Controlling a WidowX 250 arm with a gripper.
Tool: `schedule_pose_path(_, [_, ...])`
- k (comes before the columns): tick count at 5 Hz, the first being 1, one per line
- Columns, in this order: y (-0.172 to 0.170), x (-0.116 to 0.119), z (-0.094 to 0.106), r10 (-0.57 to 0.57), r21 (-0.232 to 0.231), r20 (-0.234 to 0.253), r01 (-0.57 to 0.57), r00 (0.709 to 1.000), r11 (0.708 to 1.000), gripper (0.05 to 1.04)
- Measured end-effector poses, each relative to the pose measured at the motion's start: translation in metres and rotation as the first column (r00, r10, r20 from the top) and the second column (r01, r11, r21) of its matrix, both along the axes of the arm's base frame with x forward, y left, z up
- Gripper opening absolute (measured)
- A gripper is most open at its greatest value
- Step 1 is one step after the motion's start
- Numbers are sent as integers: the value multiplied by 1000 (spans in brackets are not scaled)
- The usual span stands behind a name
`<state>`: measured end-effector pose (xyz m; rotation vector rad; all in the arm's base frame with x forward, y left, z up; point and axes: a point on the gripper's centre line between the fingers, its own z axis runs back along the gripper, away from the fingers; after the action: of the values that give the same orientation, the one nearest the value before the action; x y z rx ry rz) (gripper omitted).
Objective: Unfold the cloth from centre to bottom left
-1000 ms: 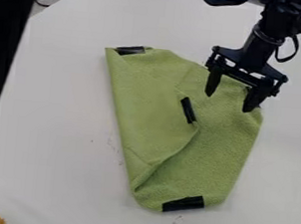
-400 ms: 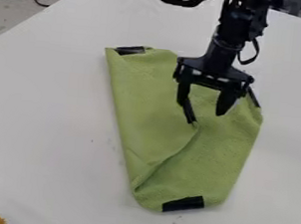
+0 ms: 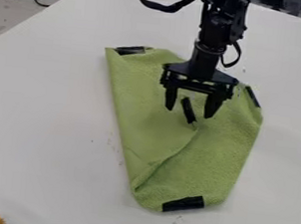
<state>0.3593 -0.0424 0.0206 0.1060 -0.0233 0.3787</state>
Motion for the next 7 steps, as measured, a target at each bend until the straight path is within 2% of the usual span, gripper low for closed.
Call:
schedule_pose_path(1, [1, 0, 0, -4, 0, -2, 4, 1000, 1000, 945])
schedule_pose_path(3, [0, 4, 4, -10, -7, 0, 10, 1000, 1000, 366])
schedule_pose_path(4, [-2, 7, 7, -7, -18, 12, 7, 1000, 1000, 240])
schedule_pose_path(5, [-4, 10, 8, -12, -25, 15, 12, 1000, 1000, 492])
schedule_pose_path(6, [-4, 12, 9, -18, -28, 11, 18, 1000, 999, 800])
schedule_pose_path(7, [-7, 14, 8, -23, -42, 23, 24, 999, 999, 1003])
